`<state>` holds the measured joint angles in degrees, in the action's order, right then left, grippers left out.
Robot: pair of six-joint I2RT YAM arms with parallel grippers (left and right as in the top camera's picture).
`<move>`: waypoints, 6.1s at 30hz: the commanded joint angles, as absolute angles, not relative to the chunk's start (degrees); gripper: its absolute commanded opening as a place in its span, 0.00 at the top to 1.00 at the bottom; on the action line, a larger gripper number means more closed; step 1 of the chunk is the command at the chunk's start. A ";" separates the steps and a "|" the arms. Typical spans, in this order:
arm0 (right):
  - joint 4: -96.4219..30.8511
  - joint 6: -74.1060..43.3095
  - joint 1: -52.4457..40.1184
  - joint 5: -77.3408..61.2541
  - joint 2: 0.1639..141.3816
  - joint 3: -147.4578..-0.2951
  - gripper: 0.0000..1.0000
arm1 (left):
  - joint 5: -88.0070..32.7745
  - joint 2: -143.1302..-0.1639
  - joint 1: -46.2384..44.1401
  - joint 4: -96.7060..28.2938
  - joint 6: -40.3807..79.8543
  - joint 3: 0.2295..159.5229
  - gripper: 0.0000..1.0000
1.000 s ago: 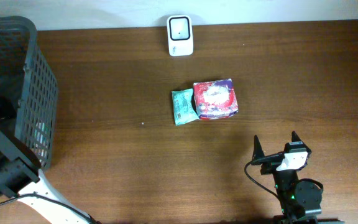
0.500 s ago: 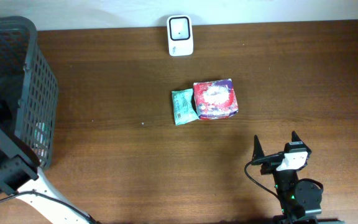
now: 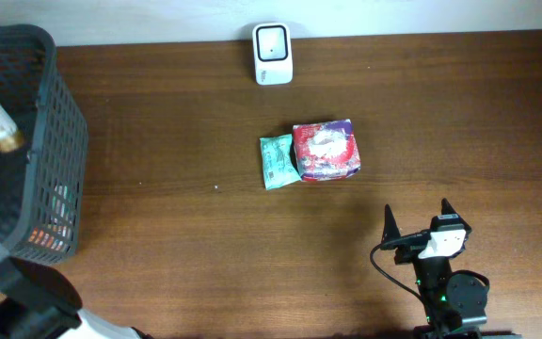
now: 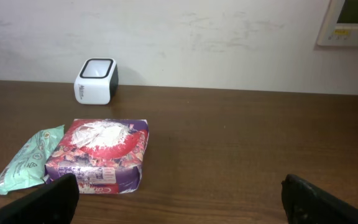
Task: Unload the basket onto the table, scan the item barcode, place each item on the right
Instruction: 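Grasp the white Pantene tube in the basket with the left gripper, then set the Pantene tube upright-lying left of the green packet, then grasp the small teal tissue pack in the basket, left gripper, then place the teal tissue pack left of the Pantene tube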
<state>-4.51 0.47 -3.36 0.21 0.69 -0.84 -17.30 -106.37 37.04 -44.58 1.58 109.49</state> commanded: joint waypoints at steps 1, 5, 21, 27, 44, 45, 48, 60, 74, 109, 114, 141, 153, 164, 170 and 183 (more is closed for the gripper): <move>-4.64 0.64 -2.96 0.69 0.32 -0.32 0.01 | -21.06 -97.43 37.19 -41.12 17.23 110.32 1.00; -4.64 0.64 -2.96 0.71 0.32 -0.32 0.01 | -36.16 -91.57 37.19 -33.39 23.77 110.32 1.00; -4.64 0.64 -2.96 0.69 0.32 -0.32 0.01 | -14.22 -94.32 -5.37 -58.26 25.17 109.54 1.00; -4.64 0.64 -2.96 0.71 0.32 -0.32 0.01 | -4.34 -107.44 -18.09 -59.31 25.21 109.54 1.00; -4.64 0.64 -2.96 0.71 0.32 -0.32 0.01 | 1.17 -127.92 -23.94 -60.14 32.95 109.56 0.36; -4.64 0.64 -2.96 0.71 0.32 -0.32 0.01 | 1.17 -127.90 -23.86 -60.14 32.93 109.73 0.36; -4.64 0.64 -2.96 0.71 0.32 -0.32 0.01 | 1.21 -127.24 -22.76 -62.22 28.62 113.49 0.33; -4.64 0.64 -2.96 0.69 0.32 -0.32 0.01 | 1.34 -107.53 -8.73 -74.96 27.27 139.39 0.25; -4.64 0.64 -2.96 0.71 0.32 -0.32 0.01 | 9.06 -101.34 24.67 -69.12 26.76 138.93 0.00; -4.64 0.64 -2.96 0.71 0.32 -0.32 0.01 | -19.81 -124.38 48.82 -83.70 -15.62 118.10 0.15; -4.64 0.64 -2.96 0.69 0.32 -0.32 0.01 | -24.01 -128.51 48.77 -86.32 -19.20 117.01 0.14; -4.64 0.64 -2.96 0.69 0.32 -0.32 0.01 | -26.06 -131.39 45.43 -79.26 -23.90 108.77 0.31; -4.64 0.64 -2.96 0.69 0.32 -0.32 0.01 | -23.99 -134.56 43.46 -78.26 -22.37 109.45 0.72; -4.64 0.64 -2.96 0.69 0.32 -0.32 0.01 | -35.33 -134.54 46.52 -89.65 -10.57 147.26 1.00; -4.64 0.64 -2.96 0.69 0.32 -0.32 0.01 | -59.35 -134.45 46.48 -88.90 -3.38 169.07 1.00; -4.64 0.64 -2.96 0.69 0.32 -0.32 0.01 | -45.39 -133.38 17.39 -96.73 -0.58 178.34 1.00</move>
